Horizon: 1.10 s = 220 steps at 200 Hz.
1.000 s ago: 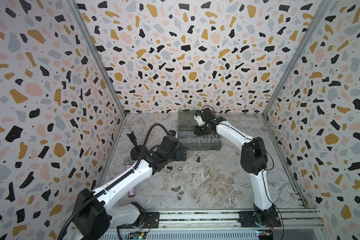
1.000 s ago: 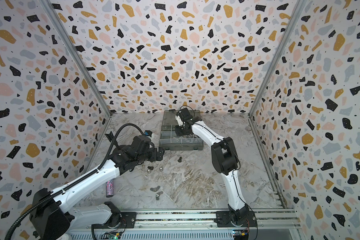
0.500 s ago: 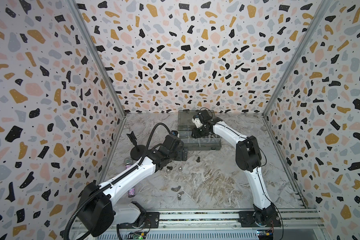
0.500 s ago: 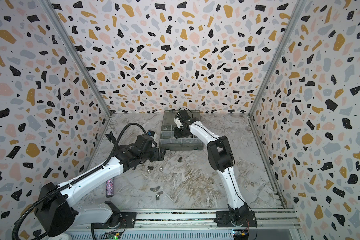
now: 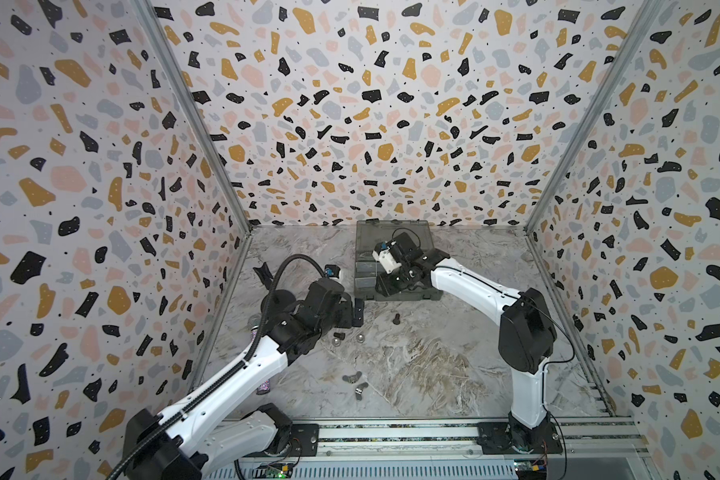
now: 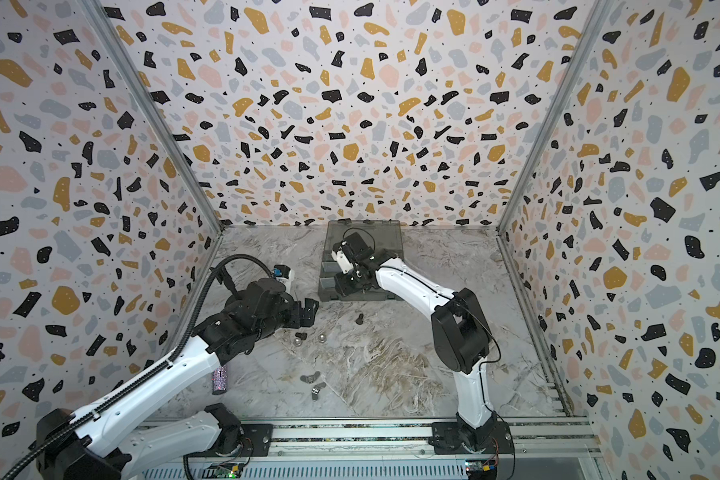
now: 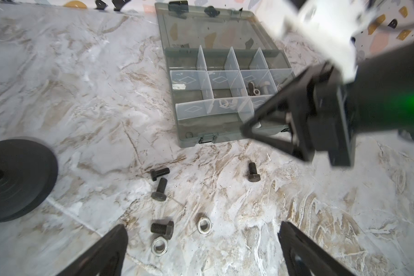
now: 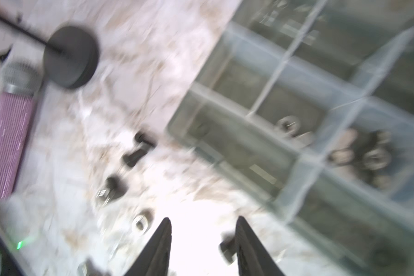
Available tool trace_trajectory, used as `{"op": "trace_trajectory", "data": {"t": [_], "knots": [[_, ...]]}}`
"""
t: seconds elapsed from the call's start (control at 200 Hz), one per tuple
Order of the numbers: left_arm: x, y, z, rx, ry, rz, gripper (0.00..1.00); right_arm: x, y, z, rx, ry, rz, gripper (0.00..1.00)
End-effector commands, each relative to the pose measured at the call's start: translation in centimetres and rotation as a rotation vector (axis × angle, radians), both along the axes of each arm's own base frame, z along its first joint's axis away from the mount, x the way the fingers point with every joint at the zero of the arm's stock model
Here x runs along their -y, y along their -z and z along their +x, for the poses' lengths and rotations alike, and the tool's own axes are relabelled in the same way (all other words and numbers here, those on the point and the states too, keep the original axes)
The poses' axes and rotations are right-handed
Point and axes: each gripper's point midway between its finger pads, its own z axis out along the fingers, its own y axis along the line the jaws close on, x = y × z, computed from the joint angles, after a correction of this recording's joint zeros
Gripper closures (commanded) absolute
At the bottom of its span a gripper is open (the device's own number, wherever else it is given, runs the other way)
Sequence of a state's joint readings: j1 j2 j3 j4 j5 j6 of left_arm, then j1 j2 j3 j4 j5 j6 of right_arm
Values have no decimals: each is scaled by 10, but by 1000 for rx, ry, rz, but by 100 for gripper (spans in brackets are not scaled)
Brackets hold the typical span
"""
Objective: Sort the screws and nuts into containers
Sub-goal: Place the nut into the container, then pick up the nut from the center of the table.
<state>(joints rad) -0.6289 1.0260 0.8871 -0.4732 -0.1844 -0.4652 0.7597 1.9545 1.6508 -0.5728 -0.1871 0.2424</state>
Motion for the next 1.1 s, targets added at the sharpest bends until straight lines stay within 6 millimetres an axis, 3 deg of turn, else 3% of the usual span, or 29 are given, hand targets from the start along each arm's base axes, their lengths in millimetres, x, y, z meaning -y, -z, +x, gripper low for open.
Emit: {"op": "trace_trajectory", "data": {"t": [0.0,0.145,0.32,0.596,0.781,1.096], "knots": [[-22,-10,-10,12,-60,27,0,-13,16,-34,-32,-25,1,55],[-38,-16,-27,13,-86,22,0,-31,46,-75,-89,-78,-18,55],[-52,-31,-43,48,-108,-14,0,-41,69,-100,-110,-112,-50,55],[-60,-36,-56,69,-111,-43,0,-46,87,-108,-121,-107,-83,55],[-63,-39,-58,82,-116,-48,1,-48,102,-104,-129,-104,-127,55],[-65,-41,-58,90,-111,-34,1,-52,111,-97,-130,-95,-168,56]]}}
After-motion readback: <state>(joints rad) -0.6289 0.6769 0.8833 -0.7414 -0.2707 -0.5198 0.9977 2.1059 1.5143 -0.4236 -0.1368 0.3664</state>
